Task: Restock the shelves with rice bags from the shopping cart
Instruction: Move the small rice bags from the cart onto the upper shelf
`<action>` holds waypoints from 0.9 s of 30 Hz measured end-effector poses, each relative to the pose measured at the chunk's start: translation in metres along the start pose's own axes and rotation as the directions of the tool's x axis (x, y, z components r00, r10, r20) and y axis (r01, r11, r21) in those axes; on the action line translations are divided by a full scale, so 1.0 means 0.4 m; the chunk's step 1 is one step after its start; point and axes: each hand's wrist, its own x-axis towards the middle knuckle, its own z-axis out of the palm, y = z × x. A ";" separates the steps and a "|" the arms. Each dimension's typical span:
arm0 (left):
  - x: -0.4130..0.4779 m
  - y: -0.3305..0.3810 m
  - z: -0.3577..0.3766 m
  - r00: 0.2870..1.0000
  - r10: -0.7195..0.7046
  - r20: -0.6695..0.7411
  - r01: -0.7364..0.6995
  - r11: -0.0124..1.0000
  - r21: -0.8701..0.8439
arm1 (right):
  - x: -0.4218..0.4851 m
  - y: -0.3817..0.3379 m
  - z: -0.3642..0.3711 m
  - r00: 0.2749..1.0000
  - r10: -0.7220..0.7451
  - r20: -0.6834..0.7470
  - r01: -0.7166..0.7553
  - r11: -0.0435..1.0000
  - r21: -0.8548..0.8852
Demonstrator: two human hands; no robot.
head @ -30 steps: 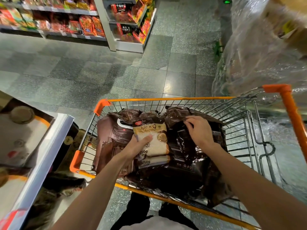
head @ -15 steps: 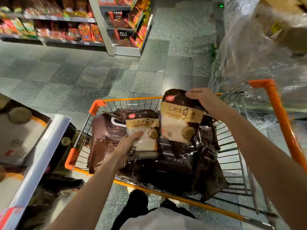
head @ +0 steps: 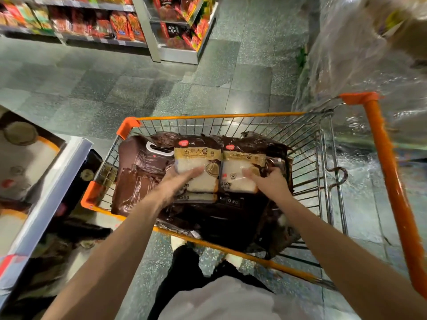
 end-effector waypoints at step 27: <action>-0.390 0.152 -0.349 0.953 0.185 -0.239 -0.282 0.828 -0.485 | -0.336 -0.474 0.048 0.732 -0.573 0.369 0.426 0.807 0.409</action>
